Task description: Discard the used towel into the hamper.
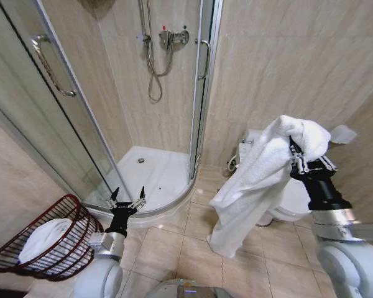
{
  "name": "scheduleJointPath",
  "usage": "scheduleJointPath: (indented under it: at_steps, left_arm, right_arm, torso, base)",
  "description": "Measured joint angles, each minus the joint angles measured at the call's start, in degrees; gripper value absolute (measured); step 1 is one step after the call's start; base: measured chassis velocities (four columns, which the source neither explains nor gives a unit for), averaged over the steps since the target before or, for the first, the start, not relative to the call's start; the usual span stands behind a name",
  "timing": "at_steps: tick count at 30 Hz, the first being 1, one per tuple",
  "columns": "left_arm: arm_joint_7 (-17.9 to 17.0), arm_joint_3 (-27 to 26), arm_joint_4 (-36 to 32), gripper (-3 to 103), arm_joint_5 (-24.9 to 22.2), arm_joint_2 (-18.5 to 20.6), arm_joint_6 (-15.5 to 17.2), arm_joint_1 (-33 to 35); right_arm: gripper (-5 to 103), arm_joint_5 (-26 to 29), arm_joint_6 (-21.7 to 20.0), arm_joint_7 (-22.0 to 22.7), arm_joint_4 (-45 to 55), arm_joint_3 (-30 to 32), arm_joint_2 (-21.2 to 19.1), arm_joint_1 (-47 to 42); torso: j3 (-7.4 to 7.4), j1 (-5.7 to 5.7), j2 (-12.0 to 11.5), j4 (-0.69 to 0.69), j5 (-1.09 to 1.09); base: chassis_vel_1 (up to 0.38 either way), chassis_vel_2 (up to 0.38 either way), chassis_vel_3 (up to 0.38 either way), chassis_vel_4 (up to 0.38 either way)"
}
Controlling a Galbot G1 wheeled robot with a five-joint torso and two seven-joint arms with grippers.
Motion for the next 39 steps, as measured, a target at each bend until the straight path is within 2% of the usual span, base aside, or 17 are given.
scheduleJointPath:
  at_steps: [39]
  left_arm:
    - [0.00, 0.00, 0.00, 100, 0.00, 0.00, 0.00, 0.00]
  right_arm:
    - [13, 0.29, -0.23, 0.01, -0.04, -0.57, 1.30, -0.39]
  torso:
    - [5.90, 4.05, 9.93, 0.00, 0.00]
  base:
    - [0.000, 0.000, 0.000, 0.000]
